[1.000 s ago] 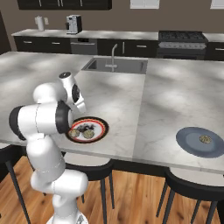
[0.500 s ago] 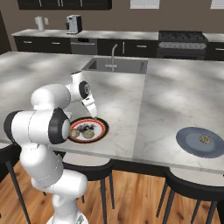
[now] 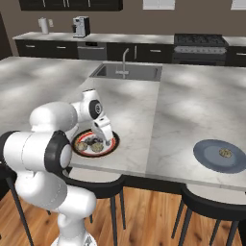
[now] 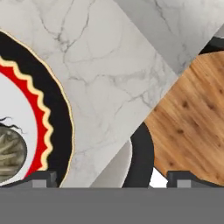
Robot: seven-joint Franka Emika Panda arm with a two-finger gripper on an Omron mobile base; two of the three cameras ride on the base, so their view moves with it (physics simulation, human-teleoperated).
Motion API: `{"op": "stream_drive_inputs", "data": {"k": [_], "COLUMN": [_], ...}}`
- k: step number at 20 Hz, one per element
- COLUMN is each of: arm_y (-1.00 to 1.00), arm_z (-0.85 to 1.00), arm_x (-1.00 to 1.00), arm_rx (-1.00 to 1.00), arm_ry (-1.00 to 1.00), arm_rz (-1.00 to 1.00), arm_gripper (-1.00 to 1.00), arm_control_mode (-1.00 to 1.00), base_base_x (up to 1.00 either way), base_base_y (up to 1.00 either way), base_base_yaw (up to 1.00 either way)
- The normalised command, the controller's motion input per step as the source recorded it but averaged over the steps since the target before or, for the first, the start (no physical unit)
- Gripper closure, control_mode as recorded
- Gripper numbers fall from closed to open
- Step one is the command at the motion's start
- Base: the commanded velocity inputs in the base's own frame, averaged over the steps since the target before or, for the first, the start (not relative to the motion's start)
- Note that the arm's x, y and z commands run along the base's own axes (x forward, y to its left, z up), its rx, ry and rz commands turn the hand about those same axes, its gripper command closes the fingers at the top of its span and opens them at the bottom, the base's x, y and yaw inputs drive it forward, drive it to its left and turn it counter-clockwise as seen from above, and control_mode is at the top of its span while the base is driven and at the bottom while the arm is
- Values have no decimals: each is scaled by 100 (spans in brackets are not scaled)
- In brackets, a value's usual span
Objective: Place two dumplings into each of the tupperware containers and then place the containers in the fridge.
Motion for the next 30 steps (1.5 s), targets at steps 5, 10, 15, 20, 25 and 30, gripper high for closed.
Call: {"op": "stream_drive_inputs", "data": {"k": [5,10,15,20,25,30], "arm_y": [31,32,24,11,0,0], "arm_z": [-4,0,-12,-62,-65,-20], "arm_x": [7,28,67,48,11,-15], "arm_rx": [30,25,0,-1,-1,0], "arm_ry": [0,0,5,3,0,-4], "arm_rz": [11,2,0,0,0,-1], "arm_gripper": [-100,-100,-100,-100,-100,-100], "arm_control_mode": [-100,-100,-100,-100,-100,-100], "base_base_x": [0,0,0,0,0,0], "base_base_y": [0,0,0,0,0,0], "base_base_yaw": [0,0,0,0,0,0]}}
